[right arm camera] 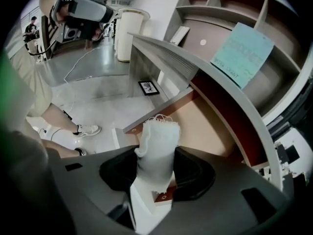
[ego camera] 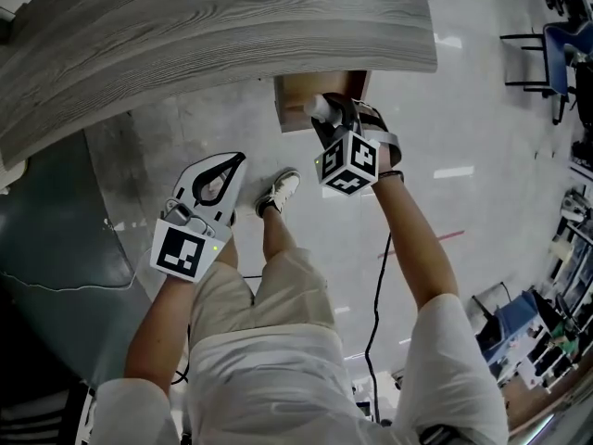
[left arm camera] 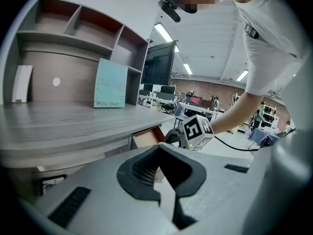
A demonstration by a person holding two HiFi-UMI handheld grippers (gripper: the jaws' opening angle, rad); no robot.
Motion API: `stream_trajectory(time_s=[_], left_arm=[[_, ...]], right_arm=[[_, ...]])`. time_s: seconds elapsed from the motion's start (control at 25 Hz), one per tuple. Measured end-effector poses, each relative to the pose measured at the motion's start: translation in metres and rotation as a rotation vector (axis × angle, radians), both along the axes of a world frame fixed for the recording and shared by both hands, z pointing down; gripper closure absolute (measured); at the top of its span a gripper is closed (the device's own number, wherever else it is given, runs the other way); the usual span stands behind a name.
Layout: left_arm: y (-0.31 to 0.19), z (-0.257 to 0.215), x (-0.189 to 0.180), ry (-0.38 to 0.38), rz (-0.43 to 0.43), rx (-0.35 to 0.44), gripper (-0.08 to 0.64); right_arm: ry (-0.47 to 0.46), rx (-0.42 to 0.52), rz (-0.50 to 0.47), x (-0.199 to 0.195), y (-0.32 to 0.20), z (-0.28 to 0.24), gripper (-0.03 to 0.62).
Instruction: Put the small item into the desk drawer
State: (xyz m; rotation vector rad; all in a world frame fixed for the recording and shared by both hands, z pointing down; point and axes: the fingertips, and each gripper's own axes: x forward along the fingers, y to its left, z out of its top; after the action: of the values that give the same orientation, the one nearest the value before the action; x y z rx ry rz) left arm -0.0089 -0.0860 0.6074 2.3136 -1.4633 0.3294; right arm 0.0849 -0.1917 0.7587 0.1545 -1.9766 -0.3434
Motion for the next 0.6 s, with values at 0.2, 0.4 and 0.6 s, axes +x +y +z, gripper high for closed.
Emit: stream_trajectory(time_s=[0.2, 0.4, 0.6], left_arm=[[0.006, 0.003, -0.004, 0.007, -0.029, -0.011, 0.554], [0.01, 0.006, -0.01, 0.001, -0.054, -0.021, 0.555], [0.011, 0.009, -0.015, -0.005, -0.067, -0.023, 0.555]], right_arm=[[0.054, -0.009, -0.023, 0.001, -0.003, 0.017, 0.413], [0.113, -0.006, -0.08, -0.003, -0.002, 0.031, 0.413], [0.172, 0.002, -0.142, -0.007, -0.003, 0.047, 0.413]])
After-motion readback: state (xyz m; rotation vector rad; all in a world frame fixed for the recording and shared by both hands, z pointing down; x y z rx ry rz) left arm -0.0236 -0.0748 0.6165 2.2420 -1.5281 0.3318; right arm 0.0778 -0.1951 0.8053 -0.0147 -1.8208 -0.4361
